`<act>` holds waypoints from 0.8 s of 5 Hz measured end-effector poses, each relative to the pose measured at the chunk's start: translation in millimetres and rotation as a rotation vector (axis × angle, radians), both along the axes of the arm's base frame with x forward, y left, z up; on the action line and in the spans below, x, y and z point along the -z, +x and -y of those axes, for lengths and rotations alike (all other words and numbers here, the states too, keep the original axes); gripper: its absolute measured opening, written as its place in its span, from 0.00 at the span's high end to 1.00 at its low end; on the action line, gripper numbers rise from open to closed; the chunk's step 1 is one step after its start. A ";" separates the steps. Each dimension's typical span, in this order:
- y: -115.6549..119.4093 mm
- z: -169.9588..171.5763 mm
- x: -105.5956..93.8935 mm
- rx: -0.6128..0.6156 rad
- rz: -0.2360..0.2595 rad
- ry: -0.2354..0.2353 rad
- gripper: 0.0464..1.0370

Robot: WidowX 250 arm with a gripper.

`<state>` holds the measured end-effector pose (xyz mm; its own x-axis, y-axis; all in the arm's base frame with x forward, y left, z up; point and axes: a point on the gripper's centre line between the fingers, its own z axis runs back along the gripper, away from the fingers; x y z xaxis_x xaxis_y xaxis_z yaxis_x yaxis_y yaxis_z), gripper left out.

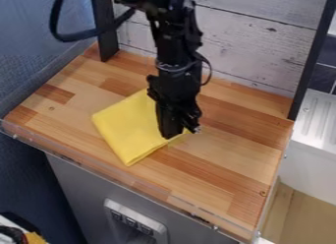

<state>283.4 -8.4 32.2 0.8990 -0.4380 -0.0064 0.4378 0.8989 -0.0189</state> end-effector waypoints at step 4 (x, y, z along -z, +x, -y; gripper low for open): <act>-7.0 34.5 0.3 0.195 0.019 0.020 0.98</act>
